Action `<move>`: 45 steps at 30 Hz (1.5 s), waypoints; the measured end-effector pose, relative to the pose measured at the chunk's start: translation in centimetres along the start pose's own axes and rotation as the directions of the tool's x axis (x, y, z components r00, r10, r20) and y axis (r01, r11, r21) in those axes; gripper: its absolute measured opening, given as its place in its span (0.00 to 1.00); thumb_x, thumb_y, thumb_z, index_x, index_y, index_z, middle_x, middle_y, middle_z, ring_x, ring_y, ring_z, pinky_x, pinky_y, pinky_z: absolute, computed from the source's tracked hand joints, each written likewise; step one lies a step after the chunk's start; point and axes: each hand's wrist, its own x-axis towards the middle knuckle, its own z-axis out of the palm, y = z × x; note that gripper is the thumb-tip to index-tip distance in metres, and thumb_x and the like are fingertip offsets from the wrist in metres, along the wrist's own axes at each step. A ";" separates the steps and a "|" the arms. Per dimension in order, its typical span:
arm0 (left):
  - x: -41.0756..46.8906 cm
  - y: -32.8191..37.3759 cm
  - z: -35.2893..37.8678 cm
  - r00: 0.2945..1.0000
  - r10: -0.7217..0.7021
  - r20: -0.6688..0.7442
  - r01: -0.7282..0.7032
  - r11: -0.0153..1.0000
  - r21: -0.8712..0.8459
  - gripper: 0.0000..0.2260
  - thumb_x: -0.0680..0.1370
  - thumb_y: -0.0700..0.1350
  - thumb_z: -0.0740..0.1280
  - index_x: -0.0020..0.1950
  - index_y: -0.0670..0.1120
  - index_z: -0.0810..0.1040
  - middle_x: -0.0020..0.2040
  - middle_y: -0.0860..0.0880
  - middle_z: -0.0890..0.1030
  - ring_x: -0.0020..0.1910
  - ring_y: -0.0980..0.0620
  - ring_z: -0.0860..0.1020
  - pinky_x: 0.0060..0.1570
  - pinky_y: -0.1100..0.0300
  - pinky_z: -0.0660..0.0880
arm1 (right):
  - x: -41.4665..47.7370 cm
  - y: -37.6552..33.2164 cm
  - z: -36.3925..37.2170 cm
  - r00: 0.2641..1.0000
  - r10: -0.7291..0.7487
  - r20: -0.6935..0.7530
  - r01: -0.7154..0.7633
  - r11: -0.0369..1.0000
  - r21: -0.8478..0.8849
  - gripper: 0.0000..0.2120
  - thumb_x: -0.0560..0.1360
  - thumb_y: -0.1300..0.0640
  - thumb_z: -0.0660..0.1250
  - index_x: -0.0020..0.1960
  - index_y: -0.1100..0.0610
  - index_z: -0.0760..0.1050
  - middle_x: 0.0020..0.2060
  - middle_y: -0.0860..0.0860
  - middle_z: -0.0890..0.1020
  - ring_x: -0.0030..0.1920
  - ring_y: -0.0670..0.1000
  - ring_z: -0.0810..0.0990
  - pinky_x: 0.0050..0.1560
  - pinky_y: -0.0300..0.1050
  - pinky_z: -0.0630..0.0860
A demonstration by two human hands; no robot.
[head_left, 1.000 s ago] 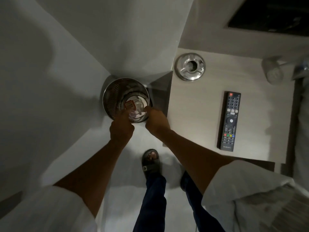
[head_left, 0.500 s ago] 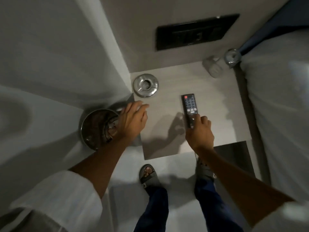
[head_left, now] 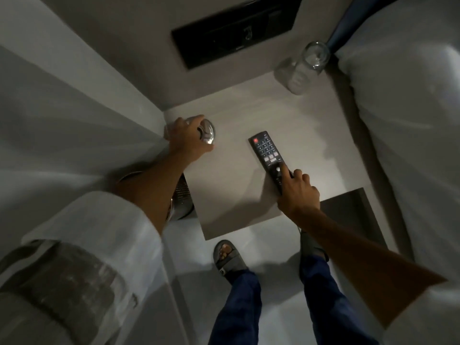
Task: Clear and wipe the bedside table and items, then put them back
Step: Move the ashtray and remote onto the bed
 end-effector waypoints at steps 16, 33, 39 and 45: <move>-20.0 17.8 5.6 0.936 0.353 0.019 -0.325 0.881 -0.345 0.38 0.64 0.57 0.78 0.70 0.68 0.64 0.77 0.51 0.62 0.75 0.47 0.64 0.69 0.51 0.70 | -14.3 17.3 -10.2 0.954 0.300 -0.012 -0.223 0.734 0.641 0.32 0.60 0.52 0.76 0.59 0.47 0.66 0.40 0.46 0.80 0.39 0.52 0.79 0.41 0.47 0.73; -28.1 50.4 14.4 0.314 0.907 0.282 -0.918 0.366 -0.153 0.36 0.69 0.51 0.76 0.75 0.52 0.67 0.79 0.42 0.58 0.78 0.40 0.57 0.76 0.46 0.59 | -21.9 43.9 -19.5 0.613 0.742 -0.272 -0.533 0.643 0.551 0.33 0.64 0.51 0.76 0.61 0.54 0.62 0.49 0.60 0.82 0.47 0.63 0.79 0.41 0.49 0.70; -27.8 51.0 17.3 0.290 0.877 0.382 -0.955 0.291 0.057 0.37 0.71 0.61 0.71 0.77 0.57 0.61 0.82 0.46 0.50 0.81 0.44 0.46 0.78 0.48 0.47 | -20.7 45.0 -19.0 0.664 0.721 -0.199 -0.566 0.659 0.496 0.32 0.66 0.51 0.78 0.62 0.59 0.65 0.52 0.64 0.81 0.53 0.67 0.78 0.47 0.54 0.73; -25.1 45.6 12.9 0.421 0.903 0.091 -0.905 0.424 -0.018 0.28 0.75 0.55 0.69 0.74 0.53 0.69 0.79 0.43 0.61 0.79 0.42 0.57 0.76 0.42 0.56 | -18.6 39.5 -21.4 0.721 0.605 -0.338 -0.530 0.795 0.295 0.23 0.71 0.56 0.72 0.62 0.57 0.68 0.58 0.65 0.74 0.54 0.68 0.76 0.49 0.60 0.73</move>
